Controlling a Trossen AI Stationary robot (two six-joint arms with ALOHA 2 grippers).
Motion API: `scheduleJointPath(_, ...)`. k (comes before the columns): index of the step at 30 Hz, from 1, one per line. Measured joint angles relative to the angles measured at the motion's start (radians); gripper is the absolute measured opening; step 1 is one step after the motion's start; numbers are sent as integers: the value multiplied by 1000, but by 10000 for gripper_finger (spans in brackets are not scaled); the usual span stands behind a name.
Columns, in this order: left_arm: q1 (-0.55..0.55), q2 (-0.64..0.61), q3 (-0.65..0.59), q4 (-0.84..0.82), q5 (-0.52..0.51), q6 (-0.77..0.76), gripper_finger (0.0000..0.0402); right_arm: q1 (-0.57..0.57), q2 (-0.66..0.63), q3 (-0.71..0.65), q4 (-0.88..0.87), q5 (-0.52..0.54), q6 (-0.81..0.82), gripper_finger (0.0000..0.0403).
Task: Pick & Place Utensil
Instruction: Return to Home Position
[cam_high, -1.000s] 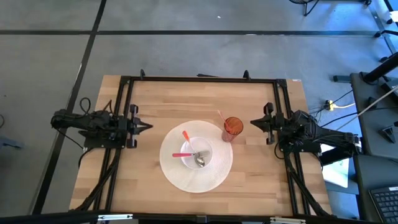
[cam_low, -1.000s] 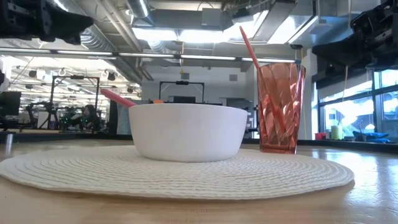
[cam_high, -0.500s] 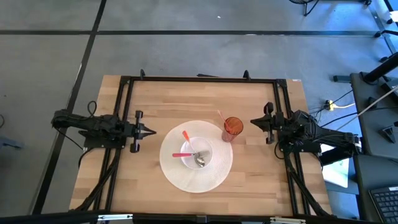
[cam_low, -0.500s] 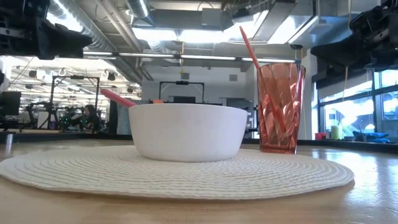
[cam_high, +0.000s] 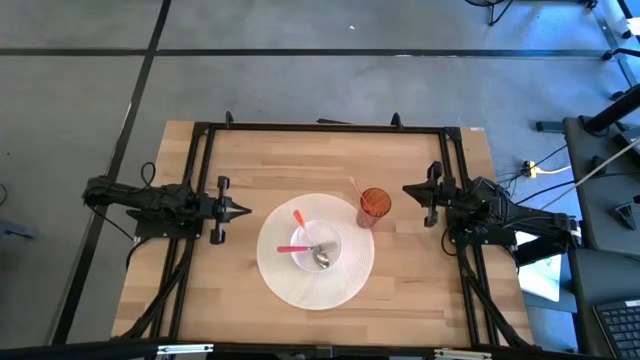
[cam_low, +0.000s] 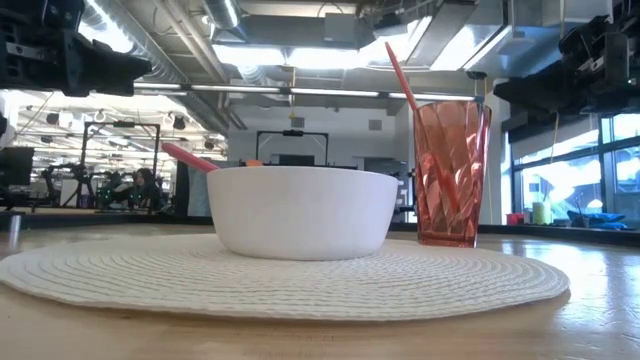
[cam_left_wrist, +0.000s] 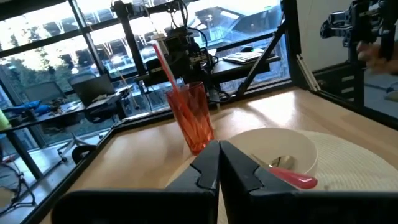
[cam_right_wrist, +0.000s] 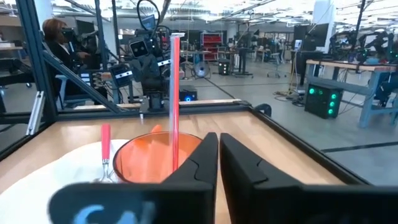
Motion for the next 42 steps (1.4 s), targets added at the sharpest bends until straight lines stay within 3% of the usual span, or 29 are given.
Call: scheduleJointPath(42,0,0,0,0,0,0,8,0,0,0,-4,0,0,17)
